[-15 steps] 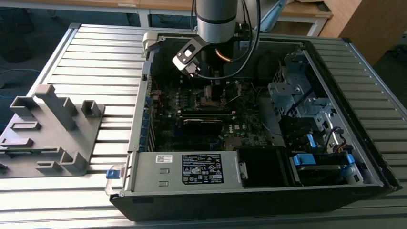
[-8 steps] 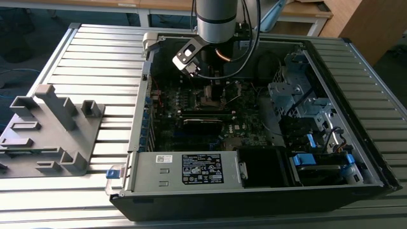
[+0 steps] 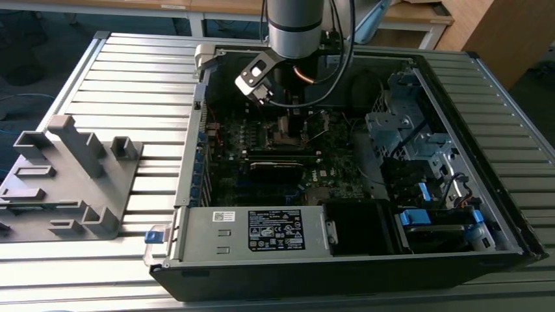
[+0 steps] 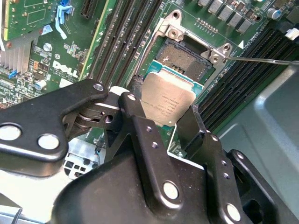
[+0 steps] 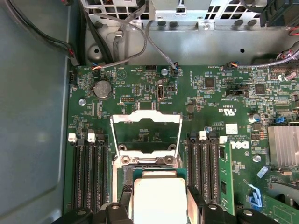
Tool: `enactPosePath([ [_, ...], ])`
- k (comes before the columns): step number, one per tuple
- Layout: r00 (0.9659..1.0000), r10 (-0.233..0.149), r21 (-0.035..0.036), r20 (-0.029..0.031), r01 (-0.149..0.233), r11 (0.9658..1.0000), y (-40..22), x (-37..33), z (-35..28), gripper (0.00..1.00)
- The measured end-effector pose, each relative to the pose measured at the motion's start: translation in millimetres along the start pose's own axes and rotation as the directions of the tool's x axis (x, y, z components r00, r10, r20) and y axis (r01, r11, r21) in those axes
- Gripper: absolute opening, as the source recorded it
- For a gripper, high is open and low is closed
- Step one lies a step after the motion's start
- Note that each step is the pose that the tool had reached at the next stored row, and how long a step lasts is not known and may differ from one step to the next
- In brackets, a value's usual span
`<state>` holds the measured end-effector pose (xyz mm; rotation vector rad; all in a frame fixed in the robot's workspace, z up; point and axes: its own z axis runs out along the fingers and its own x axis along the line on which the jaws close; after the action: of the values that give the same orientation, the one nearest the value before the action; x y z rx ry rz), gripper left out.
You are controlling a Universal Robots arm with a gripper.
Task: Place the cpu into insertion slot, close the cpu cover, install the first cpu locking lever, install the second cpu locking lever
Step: 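Place the cpu into insertion slot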
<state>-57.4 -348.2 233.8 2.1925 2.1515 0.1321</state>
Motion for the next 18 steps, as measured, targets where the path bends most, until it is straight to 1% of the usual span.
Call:
enactPosePath([
  [2, 1.0, -0.003, -0.0006, -0.0015, 0.003, 1.0, -0.3, 0.1, 0.6, 0.54],
  [7, 0.9994, -0.034, -0.0033, -0.0063, 0.034, 0.9994, -1.3, 0.2, 3.4, 0.54],
  [10, 0.9992, -0.039, -0.0033, -0.0066, 0.039, 0.9992, -3.2, 0.0, 6.2, 0.54],
  [15, 0.9992, -0.039, -0.0033, -0.0068, 0.039, 0.9992, -4.6, -0.1, 14.5, 0.54],
  [18, 0.9992, -0.039, -0.0031, -0.0065, 0.039, 0.9992, -4.8, -0.1, 16.0, 0.54],
])
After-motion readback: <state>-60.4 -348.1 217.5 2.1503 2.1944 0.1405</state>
